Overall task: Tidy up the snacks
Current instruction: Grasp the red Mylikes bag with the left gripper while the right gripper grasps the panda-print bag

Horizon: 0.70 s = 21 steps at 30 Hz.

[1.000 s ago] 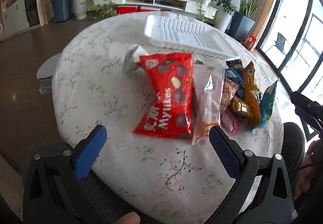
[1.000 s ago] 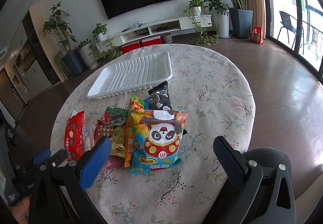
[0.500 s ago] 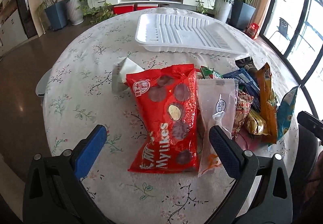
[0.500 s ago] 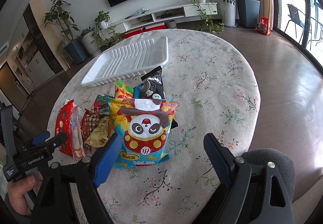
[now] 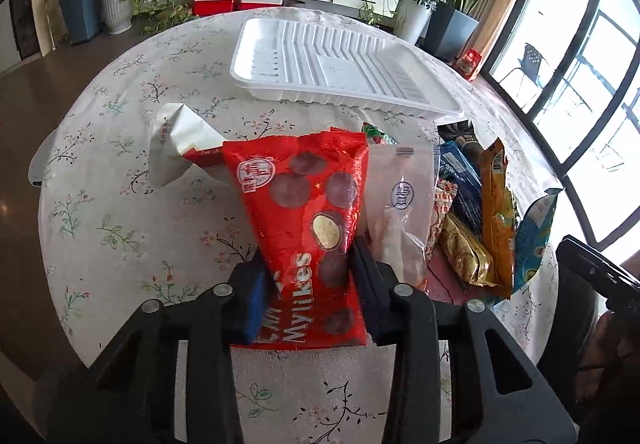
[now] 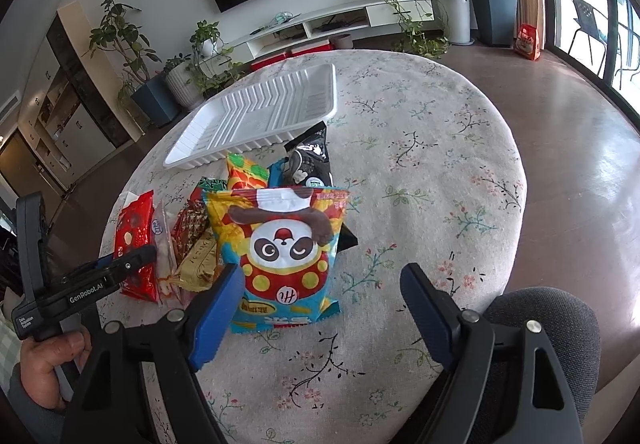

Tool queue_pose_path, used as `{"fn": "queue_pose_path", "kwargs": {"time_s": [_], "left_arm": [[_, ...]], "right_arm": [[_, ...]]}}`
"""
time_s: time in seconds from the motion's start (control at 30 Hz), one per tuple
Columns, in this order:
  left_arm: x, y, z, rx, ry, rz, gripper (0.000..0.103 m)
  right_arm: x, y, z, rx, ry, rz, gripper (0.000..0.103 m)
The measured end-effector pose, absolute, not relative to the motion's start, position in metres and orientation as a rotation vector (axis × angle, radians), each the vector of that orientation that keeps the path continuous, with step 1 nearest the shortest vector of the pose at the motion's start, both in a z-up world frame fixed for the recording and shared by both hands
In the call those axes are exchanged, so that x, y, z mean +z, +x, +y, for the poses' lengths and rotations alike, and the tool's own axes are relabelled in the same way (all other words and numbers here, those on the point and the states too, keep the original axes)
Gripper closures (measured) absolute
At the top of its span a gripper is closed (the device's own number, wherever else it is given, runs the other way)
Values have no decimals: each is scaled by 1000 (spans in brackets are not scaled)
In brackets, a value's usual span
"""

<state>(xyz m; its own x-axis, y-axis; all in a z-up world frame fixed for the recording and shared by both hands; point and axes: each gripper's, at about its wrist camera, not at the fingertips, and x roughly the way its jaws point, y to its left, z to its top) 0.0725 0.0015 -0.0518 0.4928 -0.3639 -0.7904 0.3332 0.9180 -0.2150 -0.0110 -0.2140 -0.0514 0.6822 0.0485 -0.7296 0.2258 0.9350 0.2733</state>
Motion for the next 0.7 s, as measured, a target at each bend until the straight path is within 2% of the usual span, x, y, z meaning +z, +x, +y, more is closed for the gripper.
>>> {"fn": "queue_pose_path", "kwargs": {"time_s": [0.27, 0.7], "left_arm": [[-54, 68, 16, -463, -83, 964, 79], [-49, 48, 53, -556, -259, 951, 80]], "right_arm": [[-50, -10, -208, -96, 358, 825, 21], [-45, -1, -190, -91, 312, 832, 27]]}}
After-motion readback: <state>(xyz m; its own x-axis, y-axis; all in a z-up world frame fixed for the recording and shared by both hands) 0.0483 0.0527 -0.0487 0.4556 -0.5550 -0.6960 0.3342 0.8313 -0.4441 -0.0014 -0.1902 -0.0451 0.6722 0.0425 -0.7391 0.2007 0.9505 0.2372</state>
